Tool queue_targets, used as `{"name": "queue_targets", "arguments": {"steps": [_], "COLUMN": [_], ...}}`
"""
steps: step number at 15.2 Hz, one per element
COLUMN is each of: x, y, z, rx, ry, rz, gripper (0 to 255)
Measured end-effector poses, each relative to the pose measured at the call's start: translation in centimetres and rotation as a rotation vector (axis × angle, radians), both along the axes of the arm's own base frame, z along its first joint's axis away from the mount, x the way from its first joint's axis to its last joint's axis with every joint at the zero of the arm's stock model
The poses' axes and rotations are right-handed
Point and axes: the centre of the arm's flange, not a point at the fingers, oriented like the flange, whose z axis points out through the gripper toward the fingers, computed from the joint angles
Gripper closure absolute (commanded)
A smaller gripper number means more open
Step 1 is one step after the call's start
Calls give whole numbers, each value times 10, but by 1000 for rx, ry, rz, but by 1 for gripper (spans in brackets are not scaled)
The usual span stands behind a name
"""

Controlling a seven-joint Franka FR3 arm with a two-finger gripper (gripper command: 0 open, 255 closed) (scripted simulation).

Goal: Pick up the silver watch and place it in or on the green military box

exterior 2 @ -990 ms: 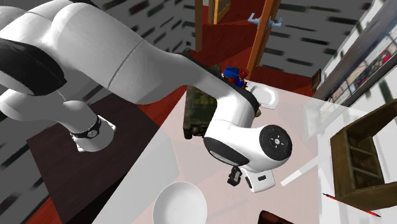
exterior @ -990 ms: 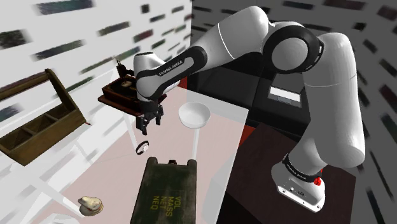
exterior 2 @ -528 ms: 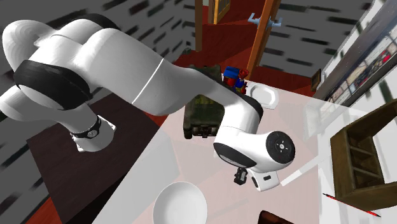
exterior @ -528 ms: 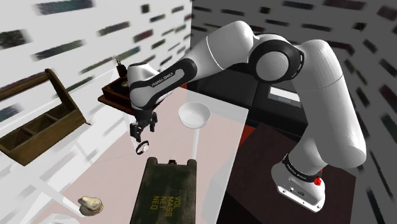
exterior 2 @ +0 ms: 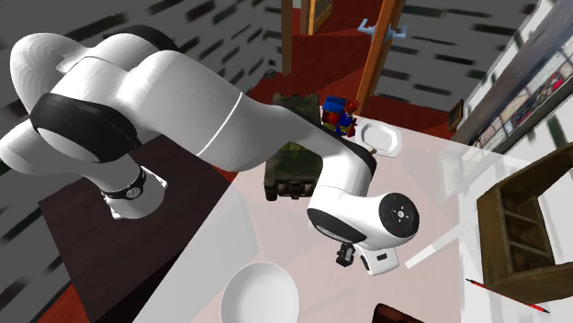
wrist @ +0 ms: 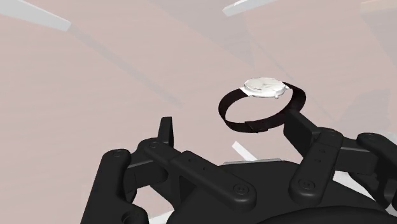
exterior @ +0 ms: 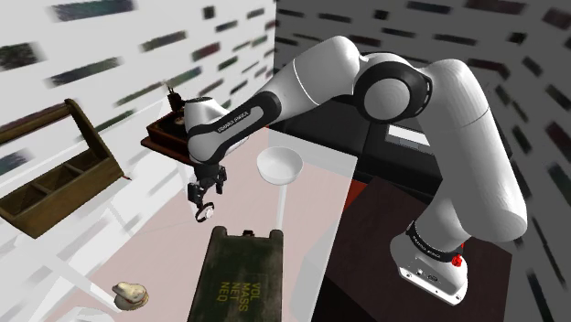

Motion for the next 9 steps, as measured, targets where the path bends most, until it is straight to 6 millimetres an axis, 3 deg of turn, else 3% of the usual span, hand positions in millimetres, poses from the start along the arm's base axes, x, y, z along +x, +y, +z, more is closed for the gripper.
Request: {"name": "queue_targets", "arguments": {"steps": [1, 2, 9], "x": [0, 0, 0], "y": [0, 0, 0], "z": [0, 0, 0], "rx": [0, 0, 0], "ry": [0, 0, 0], "rz": [0, 0, 0], "gripper": [0, 255, 255]}}
